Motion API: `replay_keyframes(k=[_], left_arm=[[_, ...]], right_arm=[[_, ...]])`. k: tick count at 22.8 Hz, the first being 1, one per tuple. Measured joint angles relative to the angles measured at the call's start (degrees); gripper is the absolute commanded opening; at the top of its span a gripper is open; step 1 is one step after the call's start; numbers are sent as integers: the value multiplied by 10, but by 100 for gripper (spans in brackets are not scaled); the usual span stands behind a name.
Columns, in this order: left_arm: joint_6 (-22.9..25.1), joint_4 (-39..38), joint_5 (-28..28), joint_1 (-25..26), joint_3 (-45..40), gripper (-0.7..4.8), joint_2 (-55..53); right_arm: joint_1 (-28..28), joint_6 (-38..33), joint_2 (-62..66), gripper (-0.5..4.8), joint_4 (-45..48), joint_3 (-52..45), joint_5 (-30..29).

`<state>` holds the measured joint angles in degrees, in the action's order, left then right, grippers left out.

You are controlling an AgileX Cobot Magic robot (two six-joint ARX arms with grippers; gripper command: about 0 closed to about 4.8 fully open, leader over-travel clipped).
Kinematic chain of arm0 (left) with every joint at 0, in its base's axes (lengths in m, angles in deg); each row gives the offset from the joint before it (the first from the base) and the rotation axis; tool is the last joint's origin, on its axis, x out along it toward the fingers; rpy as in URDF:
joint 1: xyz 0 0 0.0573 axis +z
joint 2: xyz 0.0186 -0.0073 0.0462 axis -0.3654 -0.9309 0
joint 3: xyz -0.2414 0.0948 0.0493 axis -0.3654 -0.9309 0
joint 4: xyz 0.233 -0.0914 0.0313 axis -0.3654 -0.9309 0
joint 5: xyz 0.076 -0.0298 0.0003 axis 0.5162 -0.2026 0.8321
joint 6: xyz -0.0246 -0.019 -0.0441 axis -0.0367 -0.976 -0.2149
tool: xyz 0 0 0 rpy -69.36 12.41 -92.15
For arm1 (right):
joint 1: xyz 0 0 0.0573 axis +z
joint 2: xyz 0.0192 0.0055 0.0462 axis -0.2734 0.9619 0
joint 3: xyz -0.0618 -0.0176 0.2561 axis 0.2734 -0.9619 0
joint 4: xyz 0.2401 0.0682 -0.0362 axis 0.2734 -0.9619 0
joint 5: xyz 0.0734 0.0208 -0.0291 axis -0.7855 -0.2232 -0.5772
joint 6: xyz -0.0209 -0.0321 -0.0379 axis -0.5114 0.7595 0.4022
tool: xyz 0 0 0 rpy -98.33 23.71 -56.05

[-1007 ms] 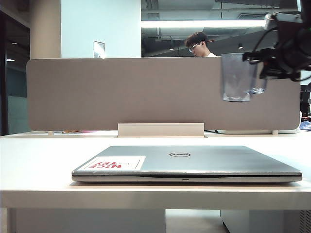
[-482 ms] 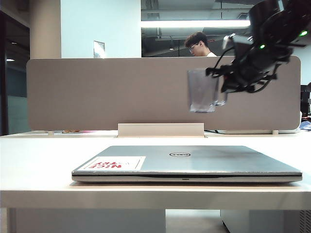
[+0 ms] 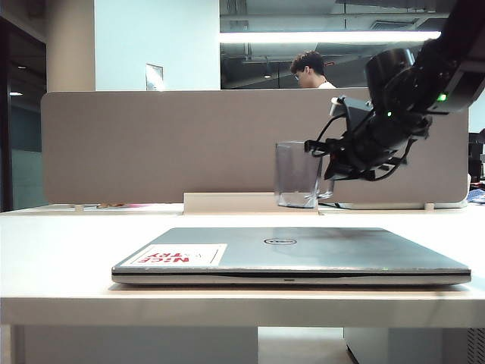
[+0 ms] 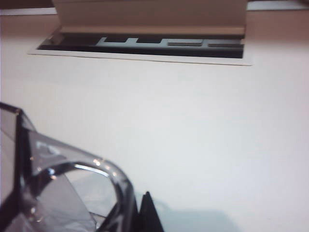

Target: Pick up the water cup and place it on the side of the laptop away from you.

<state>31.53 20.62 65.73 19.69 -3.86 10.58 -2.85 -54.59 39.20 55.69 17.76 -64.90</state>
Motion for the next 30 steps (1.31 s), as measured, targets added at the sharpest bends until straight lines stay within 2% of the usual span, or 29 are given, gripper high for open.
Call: replay_keyframes(k=[9, 14, 22, 30], left_arm=[[0, 0, 1, 0, 0, -6, 0], [0, -1, 1, 0, 0, -6, 0], [0, 0, 1, 0, 0, -6, 0], [0, 0, 1, 0, 0, -6, 0]], right_arm=[[22, -5, 38, -2, 36, 17, 13], [22, -10, 58, -2, -27, 78, 14], [22, -14, 60, -1, -79, 88, 13], [22, 53, 59, -1, -90, 89, -57]])
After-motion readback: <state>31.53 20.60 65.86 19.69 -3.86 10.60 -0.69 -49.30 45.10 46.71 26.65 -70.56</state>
